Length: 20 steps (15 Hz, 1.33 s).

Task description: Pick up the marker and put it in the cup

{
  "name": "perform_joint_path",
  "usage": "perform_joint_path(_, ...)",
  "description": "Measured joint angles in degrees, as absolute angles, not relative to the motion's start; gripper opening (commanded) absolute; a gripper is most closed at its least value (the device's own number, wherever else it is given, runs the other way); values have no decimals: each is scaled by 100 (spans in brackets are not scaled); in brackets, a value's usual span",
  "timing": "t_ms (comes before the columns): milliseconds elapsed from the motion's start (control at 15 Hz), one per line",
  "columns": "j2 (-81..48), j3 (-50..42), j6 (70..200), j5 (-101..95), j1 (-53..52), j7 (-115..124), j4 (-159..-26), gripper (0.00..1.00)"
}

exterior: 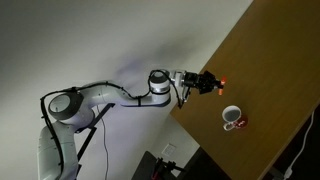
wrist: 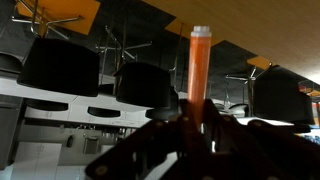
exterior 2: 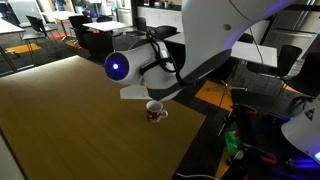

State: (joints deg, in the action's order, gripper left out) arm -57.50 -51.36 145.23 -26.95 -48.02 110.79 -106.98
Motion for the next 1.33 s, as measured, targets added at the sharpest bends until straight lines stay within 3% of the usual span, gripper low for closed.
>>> perform_joint_path(1333,-5755,-4300,13478,-2650,-4370,11969,-10455,5)
